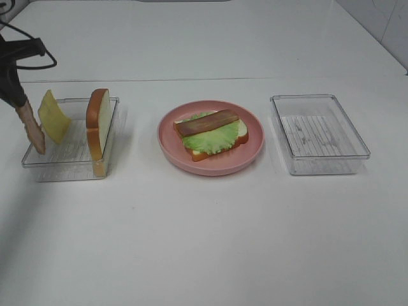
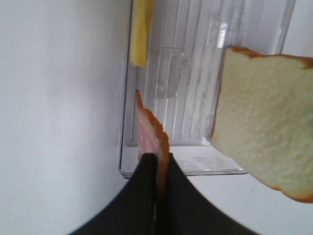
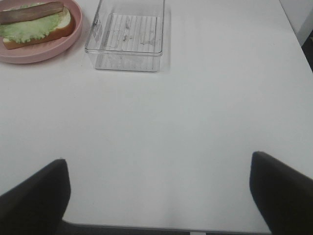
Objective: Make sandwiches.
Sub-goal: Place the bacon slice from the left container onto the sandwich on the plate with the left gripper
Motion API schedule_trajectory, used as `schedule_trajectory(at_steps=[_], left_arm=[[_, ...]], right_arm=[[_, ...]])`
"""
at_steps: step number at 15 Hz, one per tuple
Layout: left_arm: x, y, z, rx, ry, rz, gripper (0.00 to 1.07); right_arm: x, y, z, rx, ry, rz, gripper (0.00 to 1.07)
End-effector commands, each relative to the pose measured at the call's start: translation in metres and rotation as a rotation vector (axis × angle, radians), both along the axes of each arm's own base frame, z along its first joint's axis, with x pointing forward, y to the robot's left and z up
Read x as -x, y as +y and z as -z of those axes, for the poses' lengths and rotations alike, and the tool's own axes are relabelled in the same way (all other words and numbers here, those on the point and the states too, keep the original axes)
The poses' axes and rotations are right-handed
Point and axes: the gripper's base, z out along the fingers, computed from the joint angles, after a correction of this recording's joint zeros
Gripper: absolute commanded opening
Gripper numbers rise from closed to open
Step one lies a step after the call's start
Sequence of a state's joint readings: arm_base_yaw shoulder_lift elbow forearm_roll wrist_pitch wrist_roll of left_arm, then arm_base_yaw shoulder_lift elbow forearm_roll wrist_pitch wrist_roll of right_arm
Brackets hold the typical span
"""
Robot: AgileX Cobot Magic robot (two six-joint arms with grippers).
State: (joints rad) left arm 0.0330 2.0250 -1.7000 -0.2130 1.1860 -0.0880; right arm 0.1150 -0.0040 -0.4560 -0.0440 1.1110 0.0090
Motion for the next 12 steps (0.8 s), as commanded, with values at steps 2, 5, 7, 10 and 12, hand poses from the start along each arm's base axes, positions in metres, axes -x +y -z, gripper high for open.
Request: schedule_trajectory(at_steps=[2,5,7,10,12], left_arm=[[-0.011,-0.032,-0.066,0.018,-0.142,0.075,0.00],[-0.019,-0.055,-0.105,0.045,-0.313,0.063,0.00],[-0.023,-0.090,-0.123,0.091,-0.455,0.106,0.00],[-0.028,-0.132,-0.113,0.178,-0.507,0.150,0.00],[-0.032,-0.166,-0.096,0.286,-0.489,0.168,0.00]], right_arm=[[0.003,-0.001,0.001,0.006,-0.038,-0.001,0.97],[0.003,-0.001,0.001,0.006,-0.038,-0.001,0.97],[0.003,-0.001,0.001,0.006,-0.038,-0.001,0.97],[0.003,-0.001,0.001,0.006,-0.038,-0.001,0.97],[0.003,-0.001,0.001,0.006,-0.038,-0.001,0.97]])
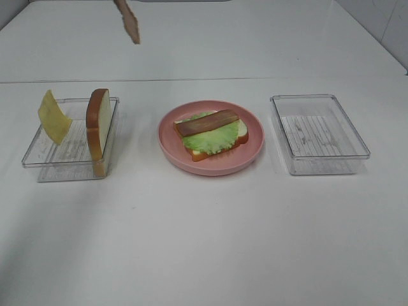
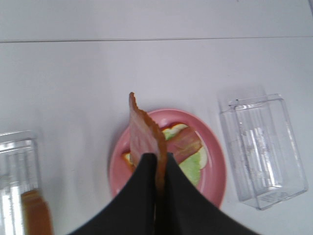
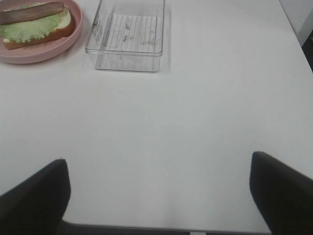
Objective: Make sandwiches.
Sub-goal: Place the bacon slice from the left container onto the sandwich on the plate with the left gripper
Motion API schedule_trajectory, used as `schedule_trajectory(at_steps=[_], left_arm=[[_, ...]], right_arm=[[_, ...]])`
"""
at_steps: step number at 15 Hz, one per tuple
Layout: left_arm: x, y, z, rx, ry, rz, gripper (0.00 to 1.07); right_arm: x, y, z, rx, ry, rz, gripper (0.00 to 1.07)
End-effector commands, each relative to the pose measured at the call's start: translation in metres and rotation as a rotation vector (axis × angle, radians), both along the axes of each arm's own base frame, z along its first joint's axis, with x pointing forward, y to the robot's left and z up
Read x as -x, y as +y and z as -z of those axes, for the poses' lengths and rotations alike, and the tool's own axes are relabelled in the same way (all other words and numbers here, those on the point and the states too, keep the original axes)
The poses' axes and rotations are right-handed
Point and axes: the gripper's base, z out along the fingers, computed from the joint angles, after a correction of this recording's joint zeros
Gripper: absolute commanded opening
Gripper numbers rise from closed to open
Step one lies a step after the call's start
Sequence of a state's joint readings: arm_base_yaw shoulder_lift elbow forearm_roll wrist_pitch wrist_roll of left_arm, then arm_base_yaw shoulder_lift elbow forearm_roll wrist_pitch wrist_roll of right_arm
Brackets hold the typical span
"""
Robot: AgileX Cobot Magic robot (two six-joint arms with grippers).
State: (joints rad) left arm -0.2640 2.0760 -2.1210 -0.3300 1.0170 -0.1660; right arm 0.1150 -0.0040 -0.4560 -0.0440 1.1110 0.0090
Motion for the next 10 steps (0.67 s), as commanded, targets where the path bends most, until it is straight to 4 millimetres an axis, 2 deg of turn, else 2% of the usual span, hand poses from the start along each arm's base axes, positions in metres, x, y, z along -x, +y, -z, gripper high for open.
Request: schedule_trajectory(at_steps=[1,2,3,4,8,10], left_arm=[[-0.005,-0.029,0.016,0.095,0.013,0.030,0.00],[-0.006,-0.044,0.025,0.134,0.024,0.048,0.00],[-0.007,-0.075,0.047,0.193,0.055,0.079,0.00],[-0.007,-0.081,0.053,0.203,0.062,0.083,0.00],[-0.006,-0.128,0.089,0.333,0.110,0.106,0.00],[-0.008,-0.140,0.106,0.406,0.144,0.100,0.00]], right_arm=[[0.003,-0.001,0.001,0.006,-0.038,-0.001,0.97],[0.003,-0.001,0.001,0.006,-0.038,-0.001,0.97],[0.003,-0.001,0.001,0.006,-0.038,-0.001,0.97],[0.003,-0.001,0.001,0.006,-0.038,-0.001,0.97],[0.003,-0.001,0.001,0.007,-0.039,-0.001,0.97],[0.003,-0.001,0.001,0.007,-0.039,-0.001,0.97]])
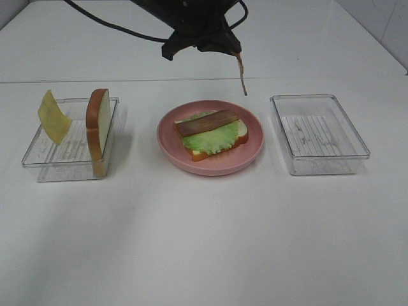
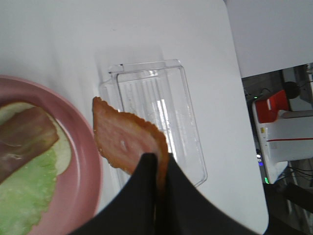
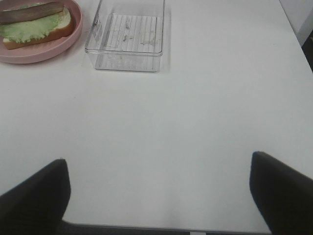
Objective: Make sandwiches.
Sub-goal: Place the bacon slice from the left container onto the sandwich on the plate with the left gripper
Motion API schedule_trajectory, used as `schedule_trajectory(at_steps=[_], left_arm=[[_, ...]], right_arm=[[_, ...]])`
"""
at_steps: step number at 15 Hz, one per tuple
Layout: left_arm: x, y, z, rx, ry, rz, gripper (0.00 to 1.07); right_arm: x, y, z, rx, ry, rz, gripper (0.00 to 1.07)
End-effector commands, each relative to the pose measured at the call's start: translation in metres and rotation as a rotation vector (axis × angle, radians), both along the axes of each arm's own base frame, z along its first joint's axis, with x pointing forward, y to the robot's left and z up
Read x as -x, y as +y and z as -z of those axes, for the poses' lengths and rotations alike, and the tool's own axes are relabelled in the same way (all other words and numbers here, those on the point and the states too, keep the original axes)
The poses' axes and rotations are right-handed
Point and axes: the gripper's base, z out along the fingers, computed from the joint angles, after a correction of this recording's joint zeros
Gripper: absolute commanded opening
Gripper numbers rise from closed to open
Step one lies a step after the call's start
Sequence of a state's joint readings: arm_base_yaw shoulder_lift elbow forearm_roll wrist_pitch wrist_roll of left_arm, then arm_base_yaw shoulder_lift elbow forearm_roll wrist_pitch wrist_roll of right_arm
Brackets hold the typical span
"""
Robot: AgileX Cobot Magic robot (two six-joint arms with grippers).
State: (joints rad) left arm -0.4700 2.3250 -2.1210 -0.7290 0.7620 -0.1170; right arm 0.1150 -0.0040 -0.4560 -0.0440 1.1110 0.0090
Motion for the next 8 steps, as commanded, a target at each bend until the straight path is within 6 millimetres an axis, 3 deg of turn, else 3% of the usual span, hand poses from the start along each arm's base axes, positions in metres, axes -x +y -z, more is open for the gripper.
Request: schedule_trajectory(at_steps=[1,2,8], left_arm=[[-0.001,-0.012,0.009,0.077,0.020,-0.009,0.00],[-0.003,-0.016,0.027,0.088,0.063,-0.010,0.00],[-0.002,-0.013,0.057,-0.020,0.137,0.012,0.00]], right_arm=[[0.003,-0.001,0.001,0.007,-0.039,-0.001,0.97],[0.003,-0.001,0.001,0.007,-0.039,-0.001,0.97],[0.003,-0.001,0.001,0.007,-0.039,-0.001,0.97]])
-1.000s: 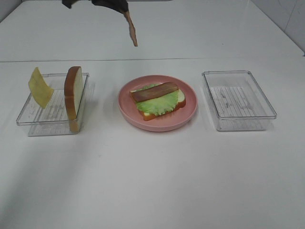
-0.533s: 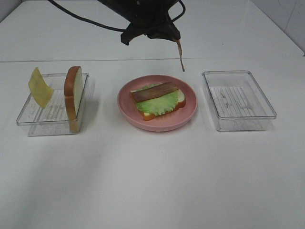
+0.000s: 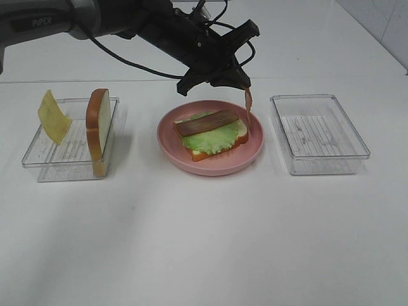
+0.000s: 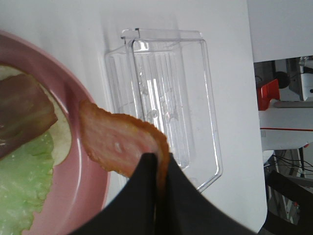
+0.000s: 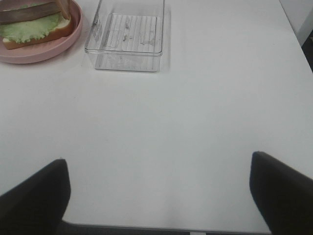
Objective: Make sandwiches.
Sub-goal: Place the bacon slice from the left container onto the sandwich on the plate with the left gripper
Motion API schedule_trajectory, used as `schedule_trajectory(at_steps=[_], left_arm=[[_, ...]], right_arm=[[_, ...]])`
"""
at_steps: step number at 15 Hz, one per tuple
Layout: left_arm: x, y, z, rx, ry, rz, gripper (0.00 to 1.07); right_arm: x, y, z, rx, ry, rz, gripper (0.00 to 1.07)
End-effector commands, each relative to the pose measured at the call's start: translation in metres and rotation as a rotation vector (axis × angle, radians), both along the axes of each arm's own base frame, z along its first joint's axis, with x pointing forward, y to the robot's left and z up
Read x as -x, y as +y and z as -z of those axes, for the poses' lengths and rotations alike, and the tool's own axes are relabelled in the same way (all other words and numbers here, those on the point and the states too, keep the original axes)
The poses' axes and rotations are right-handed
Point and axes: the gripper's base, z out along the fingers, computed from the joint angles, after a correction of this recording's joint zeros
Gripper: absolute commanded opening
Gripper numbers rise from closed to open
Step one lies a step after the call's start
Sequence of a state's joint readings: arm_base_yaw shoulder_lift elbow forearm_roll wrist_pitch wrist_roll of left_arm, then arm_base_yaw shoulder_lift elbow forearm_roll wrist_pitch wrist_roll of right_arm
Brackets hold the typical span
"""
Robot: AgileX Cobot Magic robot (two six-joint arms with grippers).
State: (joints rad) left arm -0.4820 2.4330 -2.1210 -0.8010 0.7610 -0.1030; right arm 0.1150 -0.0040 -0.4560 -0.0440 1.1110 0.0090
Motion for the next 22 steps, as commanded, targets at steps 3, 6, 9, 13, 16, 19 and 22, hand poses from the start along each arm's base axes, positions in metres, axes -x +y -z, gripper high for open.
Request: schedule_trajectory(at_steps=[3,6,9,13,16,19,22], left_arm=[[0.005,0.005,0.008,-0.112,0.056,0.018,0.00],[0.008,0.012,0.015,-0.226,0.081,0.034,0.00],[0.007,0.018,0.018,-0.302,0.053,0.039,0.00],[0.005,0.021,0.020,-0.355,0.024,0.046,0.00],[0.005,0.024,0.021,-0.389,0.013,0.054,0.08],[0.005,0.023,0.020,-0.401,0.007,0.053,0.71],[0.005,0.024,0.020,-0.415,0.003,0.057,0.98]], right_arm=[[0.003,-0.001,0.001,0.007,-0.039,-0.001,0.97],[0.003,-0.001,0.001,0.007,-0.039,-0.001,0.97],[0.003,-0.001,0.001,0.007,-0.039,-0.001,0.97],[0.003,-0.001,0.001,0.007,-0.039,-0.001,0.97],[0.003,-0.001,0.001,0.007,-0.039,-0.001,0.97],[0.003,-0.001,0.001,0.007,-0.039,-0.001,0.97],[0.003,-0.001,0.001,0.007,-0.039,-0.001,0.97]])
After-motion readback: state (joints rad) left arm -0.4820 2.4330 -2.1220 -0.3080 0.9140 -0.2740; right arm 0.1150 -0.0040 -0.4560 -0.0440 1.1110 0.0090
